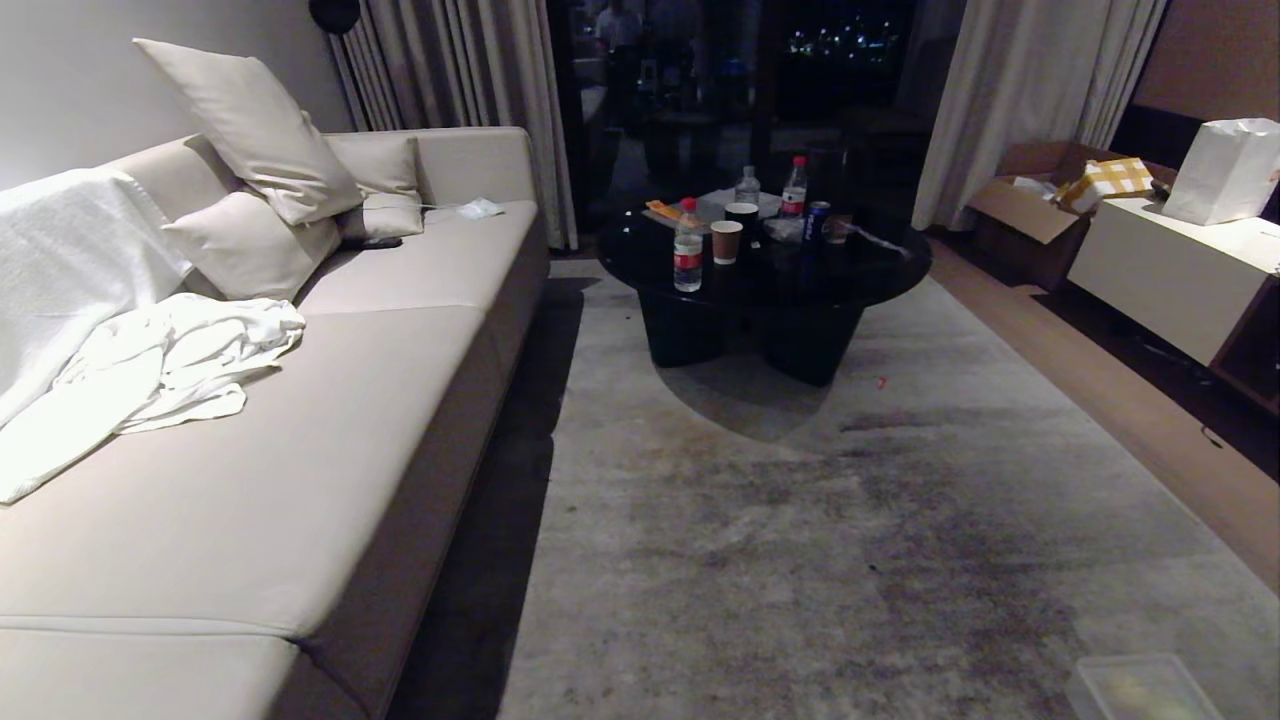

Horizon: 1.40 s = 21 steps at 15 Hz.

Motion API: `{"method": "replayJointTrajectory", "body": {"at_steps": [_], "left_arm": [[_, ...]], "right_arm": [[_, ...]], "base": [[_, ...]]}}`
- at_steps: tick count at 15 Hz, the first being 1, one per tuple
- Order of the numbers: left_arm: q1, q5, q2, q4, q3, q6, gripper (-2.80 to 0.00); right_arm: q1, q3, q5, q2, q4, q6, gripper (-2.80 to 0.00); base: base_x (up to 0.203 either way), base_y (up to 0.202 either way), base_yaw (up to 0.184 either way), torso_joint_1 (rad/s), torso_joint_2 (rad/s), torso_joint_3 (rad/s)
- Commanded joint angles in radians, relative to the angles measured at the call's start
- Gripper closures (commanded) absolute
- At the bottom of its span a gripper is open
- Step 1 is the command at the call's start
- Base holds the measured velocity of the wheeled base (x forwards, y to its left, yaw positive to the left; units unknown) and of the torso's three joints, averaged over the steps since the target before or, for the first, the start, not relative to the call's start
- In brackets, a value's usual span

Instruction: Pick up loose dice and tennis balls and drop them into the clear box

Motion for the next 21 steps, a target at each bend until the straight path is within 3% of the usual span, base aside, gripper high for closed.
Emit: {"method": "replayJointTrajectory", "body": {"at_steps": [1,4,21], "left_arm": [[0.0,0.001,0.002,-0.001,0.002,0.0,0.0],[0.0,0.005,0.002,-0.001,0.002,-0.01,0.0],[-0.001,0.005,0.001,-0.002,0.002,-0.012,0.0]], "right_arm": [[0.0,0.001,0.0,0.002,0.001,0.0,0.0],[0.0,0.0,0.0,0.002,0.0,0.0,0.0],[0.0,0.0,0.0,0.002,0.0,-0.007,0.0]], "base": [[-0.188,0.0,0.003,0.001,0.0,0.002],[-0.135,0.0,-0.001,0.001,0.0,0.002],[0.0,0.0,0.0,0.0,0.0,0.0]]}}
